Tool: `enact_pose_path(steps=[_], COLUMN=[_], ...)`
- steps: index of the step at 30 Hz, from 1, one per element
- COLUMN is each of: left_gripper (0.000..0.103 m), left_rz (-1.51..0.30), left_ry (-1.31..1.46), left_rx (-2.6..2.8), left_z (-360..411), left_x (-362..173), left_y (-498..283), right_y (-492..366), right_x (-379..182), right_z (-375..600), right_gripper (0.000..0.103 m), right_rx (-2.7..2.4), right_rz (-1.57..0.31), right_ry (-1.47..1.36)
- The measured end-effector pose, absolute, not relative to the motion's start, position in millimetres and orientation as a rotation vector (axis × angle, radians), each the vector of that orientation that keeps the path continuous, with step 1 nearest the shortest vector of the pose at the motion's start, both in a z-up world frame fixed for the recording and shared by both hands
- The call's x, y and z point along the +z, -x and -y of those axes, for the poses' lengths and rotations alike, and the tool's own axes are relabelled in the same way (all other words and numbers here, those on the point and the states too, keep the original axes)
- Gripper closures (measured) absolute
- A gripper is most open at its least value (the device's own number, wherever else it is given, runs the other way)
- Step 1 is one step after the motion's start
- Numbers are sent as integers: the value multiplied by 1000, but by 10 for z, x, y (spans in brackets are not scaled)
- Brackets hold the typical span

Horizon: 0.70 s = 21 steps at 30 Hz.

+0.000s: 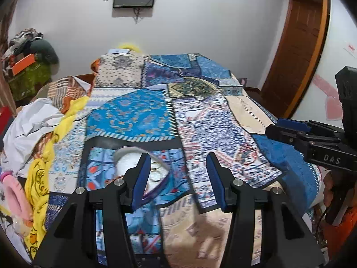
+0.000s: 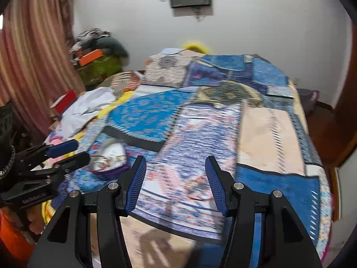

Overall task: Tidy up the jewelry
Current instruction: 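Move both open tools back to the remaining jewelry on the quilt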

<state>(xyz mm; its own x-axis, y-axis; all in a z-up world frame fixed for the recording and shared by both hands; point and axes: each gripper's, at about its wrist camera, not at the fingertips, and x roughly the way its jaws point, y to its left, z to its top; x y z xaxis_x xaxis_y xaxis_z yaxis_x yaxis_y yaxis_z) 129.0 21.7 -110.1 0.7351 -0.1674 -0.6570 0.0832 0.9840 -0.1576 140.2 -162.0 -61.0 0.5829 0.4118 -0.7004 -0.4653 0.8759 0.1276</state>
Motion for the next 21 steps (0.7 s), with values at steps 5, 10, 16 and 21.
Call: enact_pose_path(steps=[5, 10, 16, 21], left_gripper=[52, 52, 52, 52], left_rz=[-763, -804, -853, -882], left_ry=[114, 103, 96, 88], left_rx=[-195, -240, -279, -287], left_z=[-34, 156, 283, 300], left_x=[-1193, -1355, -1553, -1674], left_y=[-1406, -1521, -1602, -1652], right_y=[-1428, -1446, -1492, -1540], right_x=[-676, -836, -1188, -1309], right_z=[1918, 2040, 1941, 1886], right_gripper=[52, 52, 52, 52], right_rx=[424, 407, 416, 412], right_rz=[-812, -863, -959, -957], right_ry=[77, 61, 112, 156])
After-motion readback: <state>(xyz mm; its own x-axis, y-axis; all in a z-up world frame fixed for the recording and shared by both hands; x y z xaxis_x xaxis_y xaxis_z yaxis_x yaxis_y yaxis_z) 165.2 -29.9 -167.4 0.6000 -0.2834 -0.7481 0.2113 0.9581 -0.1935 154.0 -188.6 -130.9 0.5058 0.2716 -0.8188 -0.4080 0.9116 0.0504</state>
